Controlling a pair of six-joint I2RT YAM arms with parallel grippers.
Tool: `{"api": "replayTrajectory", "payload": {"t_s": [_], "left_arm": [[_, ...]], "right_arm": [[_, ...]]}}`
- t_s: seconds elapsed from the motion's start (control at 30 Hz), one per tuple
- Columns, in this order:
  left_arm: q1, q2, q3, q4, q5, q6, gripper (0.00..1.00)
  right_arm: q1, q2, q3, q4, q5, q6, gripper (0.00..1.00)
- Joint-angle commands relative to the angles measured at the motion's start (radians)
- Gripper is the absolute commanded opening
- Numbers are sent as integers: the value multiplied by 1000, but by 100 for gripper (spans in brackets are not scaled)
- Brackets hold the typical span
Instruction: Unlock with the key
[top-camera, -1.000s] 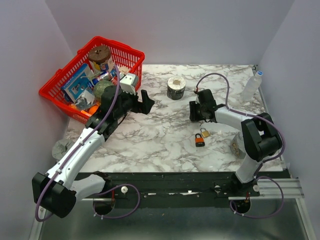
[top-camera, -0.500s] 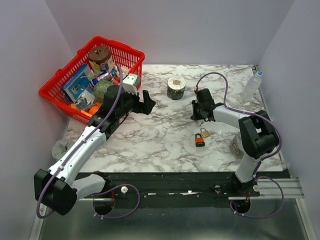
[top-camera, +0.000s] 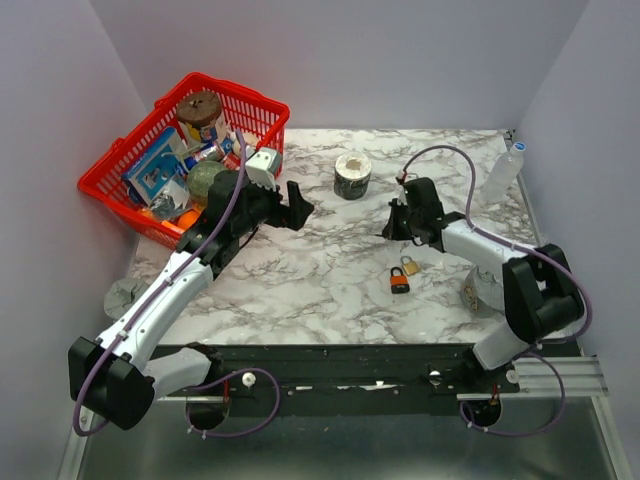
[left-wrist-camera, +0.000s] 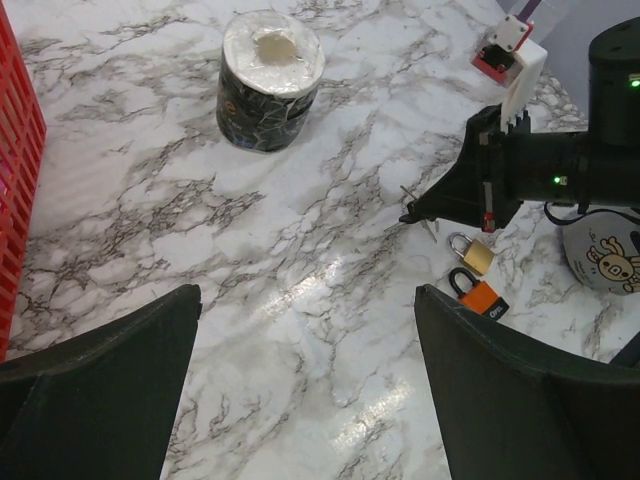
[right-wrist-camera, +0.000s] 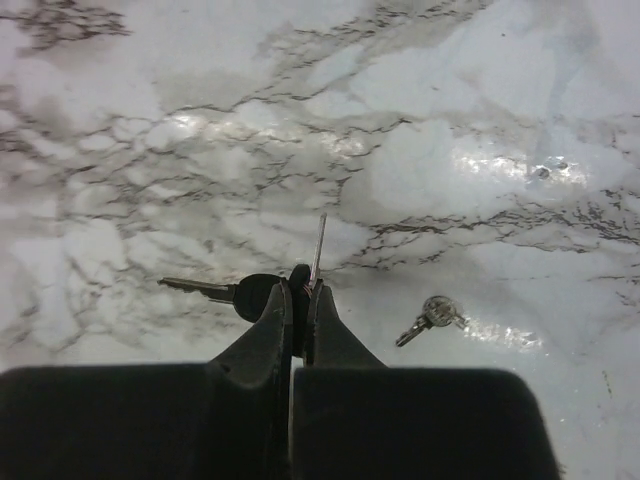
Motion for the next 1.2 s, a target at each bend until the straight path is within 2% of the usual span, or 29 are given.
{"api": "replayTrajectory", "payload": {"t_s": [0.0,0.13,0.3,0.43,0.53,0.93,1.17], "left_arm": [[-8,-15,-8,66,124,-16,96],[-17,-9,-22,136,254,-25,96],[-55,43,14,106,359,6,96],[-90,127,59,14,337,3,93],[-110,155,65,9,354,6,90],[-193,183,85,-61,218,109,82],[-224,177,84,-78,141,145,82]], "right_arm": [[5,-127,-37,73,-184,73,1],[5,-198,-49,124,-338,140,1],[5,-224,-37,191,-503,232,1],[6,-250,-49,219,-555,265,1],[6,-255,-49,219,-583,268,1],[6,-233,-26,172,-673,243,1],[6,-222,-12,124,-704,214,1]]}}
